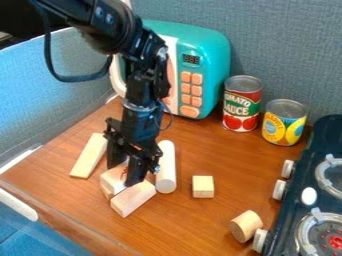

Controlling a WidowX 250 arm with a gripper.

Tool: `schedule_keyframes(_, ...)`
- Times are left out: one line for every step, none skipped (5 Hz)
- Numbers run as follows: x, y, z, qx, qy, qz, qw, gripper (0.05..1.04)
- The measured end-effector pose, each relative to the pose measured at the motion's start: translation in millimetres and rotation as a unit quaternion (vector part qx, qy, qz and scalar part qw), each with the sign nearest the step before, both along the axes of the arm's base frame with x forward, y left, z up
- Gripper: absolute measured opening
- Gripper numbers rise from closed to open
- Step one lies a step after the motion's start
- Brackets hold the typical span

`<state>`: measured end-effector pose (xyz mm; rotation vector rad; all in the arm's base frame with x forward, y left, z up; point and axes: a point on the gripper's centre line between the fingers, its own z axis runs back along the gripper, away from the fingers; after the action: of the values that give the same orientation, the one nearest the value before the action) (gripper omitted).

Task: Move the rectangular box on the top of white box.

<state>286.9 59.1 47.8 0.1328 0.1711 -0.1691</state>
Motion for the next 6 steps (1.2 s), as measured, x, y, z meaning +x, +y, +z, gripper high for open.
schedule_keyframes(-3, 0, -2.8, 0.0, 0.005, 0.007, 1.0, 0.562)
schedule_keyframes(-4, -1, -9.7, -0.005, 0.013, 0.01, 0.9998, 0.562)
schedule_keyframes(-5, -3, -13.0, -0.009, 0.01, 0.017, 0.9998, 0.562)
schedule_keyframes(-2, -4, -16.3, -0.009, 0.003, 0.017, 0.9998, 0.562)
schedule_keyframes(-1, -10, -23.5, -0.002, 0.008, 0.009, 0.9999, 0.562)
schedule_keyframes(1, -10, -27.9, -0.001, 0.006, 0.016, 0.9999, 0.638)
